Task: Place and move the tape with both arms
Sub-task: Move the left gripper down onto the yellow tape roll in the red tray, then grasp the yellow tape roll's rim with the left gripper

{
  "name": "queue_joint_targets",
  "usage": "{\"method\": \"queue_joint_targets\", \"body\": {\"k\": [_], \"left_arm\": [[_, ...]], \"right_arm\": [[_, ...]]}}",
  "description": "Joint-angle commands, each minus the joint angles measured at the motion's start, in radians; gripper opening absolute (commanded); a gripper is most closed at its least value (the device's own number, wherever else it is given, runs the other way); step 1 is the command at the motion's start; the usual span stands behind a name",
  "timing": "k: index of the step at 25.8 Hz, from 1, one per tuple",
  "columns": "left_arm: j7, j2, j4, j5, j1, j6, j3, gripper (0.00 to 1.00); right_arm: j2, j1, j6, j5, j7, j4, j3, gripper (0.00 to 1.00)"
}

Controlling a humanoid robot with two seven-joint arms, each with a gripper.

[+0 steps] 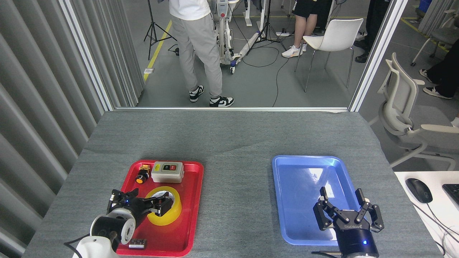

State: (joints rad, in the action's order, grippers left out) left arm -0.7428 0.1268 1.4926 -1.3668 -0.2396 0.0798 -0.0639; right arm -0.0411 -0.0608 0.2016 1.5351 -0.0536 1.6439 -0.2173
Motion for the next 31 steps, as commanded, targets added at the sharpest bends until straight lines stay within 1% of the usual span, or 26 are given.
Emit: {"method": "queue_joint_targets", "body": {"k": [1,5,8,14,18,22,25,29,31], "left_arm": [[-0.055,-0.001,-0.038,0.0,-0.038,0.0,-0.024,1.0],[-0.058,0.004,-0.133,0.0,-0.099,-0.002,-0.054,1.0],[-0.058,0.028,-0.195,0.0,-0.141,-0.008,-0.074,1.0],[-0.059,0.047,-0.284,0.0,-0.194,-0.071,-0.113,1.0],[-0.061,0.06,-0.31,0.0,-0.204,-0.078,-0.113,1.0],[-0.064,0.076,-0.356,0.0,-0.222,-0.078,-0.114,1.0],[-0.133,0.083,-0.359,0.0,-0.228,-0.078,-0.114,1.0],[-0.29,0.086,-0.367,0.0,-0.248,-0.078,-0.129,1.0],[-0.317,0.086,-0.37,0.0,-0.254,-0.078,-0.132,1.0]], "right_arm": [[0.004,0.006,0.001,0.0,0.0,0.007,0.022,1.0],[0.003,-0.004,-0.001,0.0,0.0,0.004,0.026,1.0],[0.0,-0.019,0.001,0.0,-0.002,0.001,0.026,1.0],[0.007,-0.033,-0.001,0.002,-0.002,-0.003,0.024,1.0],[0.047,-0.034,-0.001,0.014,0.0,-0.001,0.021,1.0],[0.049,-0.036,-0.001,0.017,0.0,-0.006,0.016,1.0],[0.053,-0.036,-0.001,0.017,0.0,-0.006,0.015,1.0],[0.076,-0.036,-0.007,0.019,0.0,-0.006,0.015,1.0],[0.076,-0.039,-0.036,0.019,0.0,-0.006,0.013,1.0]]}}
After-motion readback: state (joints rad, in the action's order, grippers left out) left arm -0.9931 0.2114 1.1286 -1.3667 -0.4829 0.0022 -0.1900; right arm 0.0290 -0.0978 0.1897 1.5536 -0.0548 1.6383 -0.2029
